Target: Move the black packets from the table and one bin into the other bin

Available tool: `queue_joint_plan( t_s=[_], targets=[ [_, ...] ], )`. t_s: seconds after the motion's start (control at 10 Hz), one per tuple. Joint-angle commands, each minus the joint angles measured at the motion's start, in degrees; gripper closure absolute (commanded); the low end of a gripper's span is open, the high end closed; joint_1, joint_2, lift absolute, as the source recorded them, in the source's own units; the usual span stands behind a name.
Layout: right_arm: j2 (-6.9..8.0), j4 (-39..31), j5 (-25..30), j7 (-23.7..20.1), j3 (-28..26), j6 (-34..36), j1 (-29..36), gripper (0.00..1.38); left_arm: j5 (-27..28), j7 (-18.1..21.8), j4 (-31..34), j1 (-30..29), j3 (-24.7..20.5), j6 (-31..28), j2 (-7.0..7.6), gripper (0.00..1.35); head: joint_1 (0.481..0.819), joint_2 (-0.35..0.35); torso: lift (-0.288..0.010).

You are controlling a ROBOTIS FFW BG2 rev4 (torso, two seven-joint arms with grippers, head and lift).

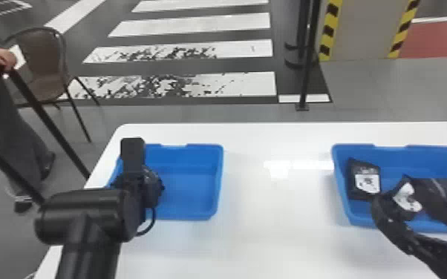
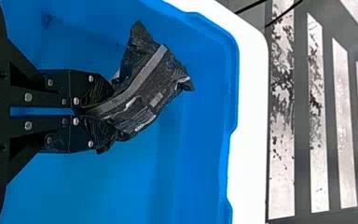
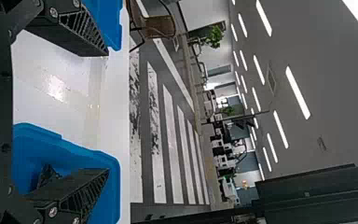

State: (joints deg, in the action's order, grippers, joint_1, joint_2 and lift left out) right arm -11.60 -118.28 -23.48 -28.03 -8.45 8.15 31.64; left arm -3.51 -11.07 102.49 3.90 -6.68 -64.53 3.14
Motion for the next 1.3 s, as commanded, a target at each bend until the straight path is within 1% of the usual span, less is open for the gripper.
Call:
queue_joint_plan(
  t_s=[0.0,0.2,0.3,0.4,0.5,0.6,0.7,0.8,0.9,1.0,1.2],
  targets=[
    [0.00,0.1,-0.1,0.0,0.0,0.0,0.0,0.14,0.4,-0.1,3.5,-1.9,0.5,1.5,-0.24,1.21,0.695,0.148,-0.110],
    [-0.09,-0.2,0.1,0.0,0.0,0.0,-0.7,0.14,1.3,-0.1,11.6,-7.4,2.9,6.5,-0.15,1.21,0.695,0.145,-0.110],
    [-0.17,-1.2,-0.2,0.0,0.0,0.0,-1.4,0.14,1.3,0.2,15.6,-11.1,5.2,11.5,0.37,1.21,0.695,0.137,-0.110],
    [-0.44,-2.0,-1.2,0.0,0.0,0.8,-2.7,0.14,2.4,1.3,17.3,-13.5,8.4,17.8,1.34,1.21,0.695,0.120,-0.110],
    [-0.70,-2.2,-3.0,0.0,0.6,1.4,-4.6,0.14,3.2,2.7,17.3,-15.2,11.7,24.7,2.48,1.21,0.695,0.092,-0.110],
    [-1.05,-2.7,-4.3,0.0,1.0,2.0,-6.9,0.14,4.4,2.7,17.3,-16.6,15.1,30.1,3.54,1.21,0.695,0.058,-0.110],
    [-1.49,-3.9,-5.0,0.0,1.5,2.8,-9.3,0.14,7.5,3.3,17.1,-17.7,17.4,35.6,4.42,1.21,0.695,0.025,-0.110],
    [-2.11,-4.8,-5.7,0.0,2.3,3.4,-11.4,0.14,10.1,4.6,15.6,-18.2,18.8,41.6,4.94,1.21,0.695,0.013,-0.110],
    [-2.46,-5.7,-6.2,0.0,3.0,4.6,-13.1,0.14,12.8,5.8,13.6,-18.9,19.4,48.5,5.21,1.21,0.695,-0.004,-0.110],
    [-2.72,-6.2,-7.3,-0.1,3.9,5.1,-14.2,0.14,14.4,6.6,12.2,-19.5,20.0,54.1,5.56,1.21,0.695,-0.014,-0.110],
    [-3.07,-6.5,-8.6,-0.1,5.9,6.6,-16.5,0.14,18.5,6.9,11.1,-20.4,22.3,61.9,6.35,1.21,0.694,-0.020,-0.110]
  ],
)
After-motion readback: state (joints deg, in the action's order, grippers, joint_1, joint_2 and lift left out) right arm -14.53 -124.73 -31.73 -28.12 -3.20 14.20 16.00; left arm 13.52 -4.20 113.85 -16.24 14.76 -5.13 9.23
